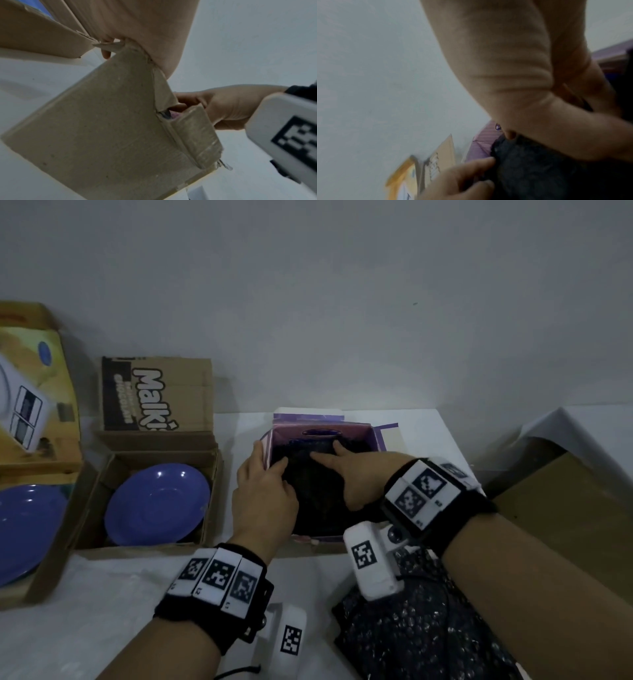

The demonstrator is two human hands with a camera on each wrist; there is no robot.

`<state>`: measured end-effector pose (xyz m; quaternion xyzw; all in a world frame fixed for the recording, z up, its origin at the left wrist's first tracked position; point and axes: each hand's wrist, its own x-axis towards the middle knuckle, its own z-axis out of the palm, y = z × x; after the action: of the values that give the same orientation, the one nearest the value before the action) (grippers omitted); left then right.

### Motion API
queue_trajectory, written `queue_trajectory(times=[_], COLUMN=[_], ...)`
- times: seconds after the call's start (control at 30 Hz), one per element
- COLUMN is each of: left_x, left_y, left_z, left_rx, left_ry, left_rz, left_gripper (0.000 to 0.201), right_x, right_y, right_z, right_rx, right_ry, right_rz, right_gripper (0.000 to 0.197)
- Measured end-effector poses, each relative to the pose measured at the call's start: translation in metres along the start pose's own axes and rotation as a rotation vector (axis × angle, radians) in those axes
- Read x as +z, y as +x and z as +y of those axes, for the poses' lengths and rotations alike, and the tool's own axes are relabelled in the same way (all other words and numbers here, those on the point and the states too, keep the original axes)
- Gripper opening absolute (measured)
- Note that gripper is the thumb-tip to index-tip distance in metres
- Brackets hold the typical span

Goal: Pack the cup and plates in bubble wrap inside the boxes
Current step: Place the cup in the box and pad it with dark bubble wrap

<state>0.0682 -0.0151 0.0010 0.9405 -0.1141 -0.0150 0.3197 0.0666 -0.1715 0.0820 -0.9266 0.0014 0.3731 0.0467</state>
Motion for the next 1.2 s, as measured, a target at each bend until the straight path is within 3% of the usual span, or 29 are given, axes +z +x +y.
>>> queue_trajectory(times=[0.07, 0.23, 0.37, 0.47, 0.53, 0.7, 0.87, 1.0, 1.07, 1.13, 1.2], left_x=[-0.002, -0.004, -0.004, -0.003, -0.002, -0.001, 0.000, 0.000, 0.000, 0.001, 0.003], left_y=[-0.001, 0.000, -0.001, -0.002, -0.003, -0.002, -0.003, -0.004, -0.004, -0.003, -0.001], left_z=[0.003, 0.005, 0.003, 0.002, 0.001, 0.001, 0.000, 0.000, 0.000, -0.002, -0.004], left_rx=[-0.026, -0.048, -0.039, -0.039, -0.035, -0.035, 0.005, 0.009, 0.010, 0.020, 0.032], left_ry=[0.061, 0.118, 0.040, -0.025, -0.039, -0.059, -0.127, -0.147, -0.145, -0.130, -0.112], left_rz=[-0.029, -0.071, -0.058, -0.048, -0.046, -0.032, 0.023, 0.044, 0.043, 0.036, 0.037], left_gripper=[0.047, 0.050, 0.053, 0.057, 0.058, 0.057, 0.054, 0.055, 0.052, 0.049, 0.047], right_x=[0.006, 0.039, 0.029, 0.022, 0.025, 0.038, 0.025, 0.048, 0.056, 0.044, 0.018], right_y=[0.002, 0.011, 0.004, 0.009, 0.016, 0.019, 0.023, 0.028, 0.031, 0.030, 0.021], right_z=[0.001, 0.000, 0.002, -0.005, -0.010, -0.010, -0.007, -0.027, -0.031, -0.023, -0.011], right_rx=[0.008, 0.063, 0.042, -0.117, -0.174, -0.166, -0.133, -0.027, -0.007, -0.076, -0.148], right_ry=[-0.102, -0.034, -0.240, -0.203, -0.132, -0.161, 0.019, -0.167, -0.204, -0.124, 0.017], right_rz=[0.035, 0.228, 0.303, 0.215, 0.187, 0.310, 0.102, 0.338, 0.386, 0.318, 0.133], right_gripper=[0.101, 0.095, 0.098, 0.107, 0.099, 0.088, 0.087, 0.075, 0.074, 0.080, 0.097])
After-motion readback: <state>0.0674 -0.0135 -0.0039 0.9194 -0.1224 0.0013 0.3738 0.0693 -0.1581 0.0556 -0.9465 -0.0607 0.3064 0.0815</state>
